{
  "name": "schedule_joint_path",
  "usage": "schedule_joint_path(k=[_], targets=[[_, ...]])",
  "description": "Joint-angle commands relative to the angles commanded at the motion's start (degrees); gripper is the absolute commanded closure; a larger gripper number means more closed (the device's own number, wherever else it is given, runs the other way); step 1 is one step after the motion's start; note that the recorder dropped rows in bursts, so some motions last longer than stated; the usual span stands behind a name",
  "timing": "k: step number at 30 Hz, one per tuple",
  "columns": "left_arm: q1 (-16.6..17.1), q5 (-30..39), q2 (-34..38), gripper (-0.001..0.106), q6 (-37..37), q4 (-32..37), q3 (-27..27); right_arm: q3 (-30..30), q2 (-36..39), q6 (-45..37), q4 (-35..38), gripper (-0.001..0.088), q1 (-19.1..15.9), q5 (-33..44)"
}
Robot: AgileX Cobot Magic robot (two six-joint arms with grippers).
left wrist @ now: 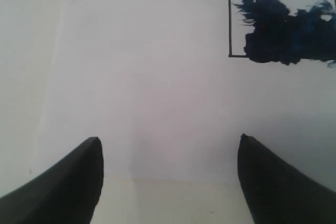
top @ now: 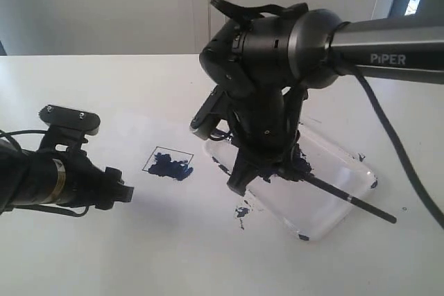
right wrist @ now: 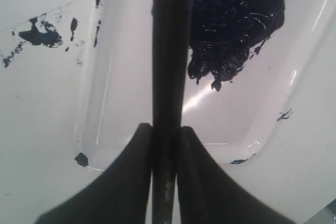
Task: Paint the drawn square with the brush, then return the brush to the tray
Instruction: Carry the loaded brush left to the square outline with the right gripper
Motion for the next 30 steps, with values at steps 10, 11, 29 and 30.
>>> schedule_joint_path(k=[10,11,29,30], targets=[[0.0,-0.7,2.9,0.032,-0.4,0.0,-3.1,-4.7,4.2,-3.1,5.0,0.0868,1.7,0.0],[0.0,-0.7,3.2,0.032,-0.6,0.0,-3.1,-5.0,4.9,-3.1,5.0,0.0868,1.7,0.0],[0.0,-1.9,4.2,0.032,-1.3,0.0,-3.1,-10.8,13.5,-3.0,4.9,0.0868,1.7,0.0],[0.0,-1.9,4.2,0.032,-1.3,0.0,-3.1,-11.1,13.7,-3.0,4.9,0.0868,1.7,0.0]])
